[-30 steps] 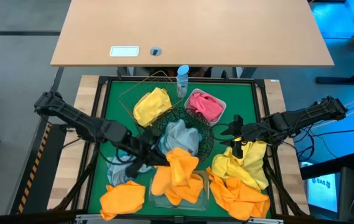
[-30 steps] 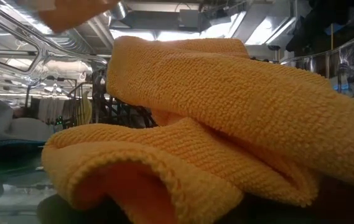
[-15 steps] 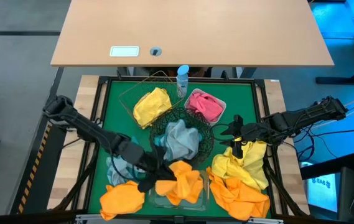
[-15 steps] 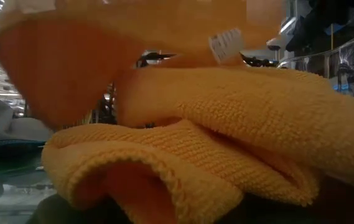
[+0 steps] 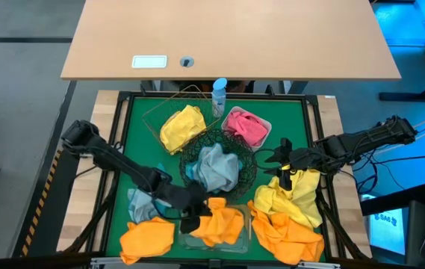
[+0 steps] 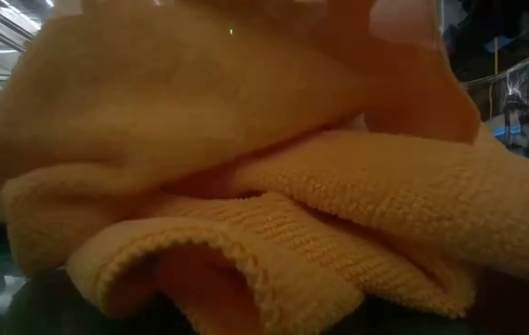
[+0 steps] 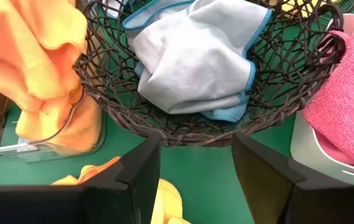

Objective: Sort microfiber towel by color & place in baskets
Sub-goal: Put the orange microfiber towel into the transparent bin

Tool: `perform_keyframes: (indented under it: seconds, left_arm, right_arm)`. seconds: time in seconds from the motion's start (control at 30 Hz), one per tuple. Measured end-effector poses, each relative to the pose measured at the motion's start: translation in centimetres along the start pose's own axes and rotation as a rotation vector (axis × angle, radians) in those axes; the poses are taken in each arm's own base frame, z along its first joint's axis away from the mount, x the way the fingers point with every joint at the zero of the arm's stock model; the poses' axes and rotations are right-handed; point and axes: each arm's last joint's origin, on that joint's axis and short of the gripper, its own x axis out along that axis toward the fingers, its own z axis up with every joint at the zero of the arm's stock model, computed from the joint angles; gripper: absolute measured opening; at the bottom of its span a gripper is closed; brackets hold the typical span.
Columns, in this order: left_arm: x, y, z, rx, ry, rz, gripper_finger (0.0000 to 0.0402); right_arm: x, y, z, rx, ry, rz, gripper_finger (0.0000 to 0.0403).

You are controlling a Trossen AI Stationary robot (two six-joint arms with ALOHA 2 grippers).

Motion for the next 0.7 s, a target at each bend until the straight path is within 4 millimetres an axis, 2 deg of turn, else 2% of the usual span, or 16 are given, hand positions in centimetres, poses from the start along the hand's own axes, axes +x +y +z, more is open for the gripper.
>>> perform_keyframes:
  seconds: [0.37, 0.7]
  left_arm:
    - [1.5, 0.8, -2.8, -0.022, 0.229, 0.036, 0.0018]
    - [1.5, 1.2, -2.9, -0.02, 0.249, 0.072, 0.0077]
  right_arm:
    - [0.0, 0.0, 0.0, 0.0, 0.0, 0.001, 0.0195]
    - [0.0, 0.0, 0.0, 0.0, 0.0, 0.001, 0.0195]
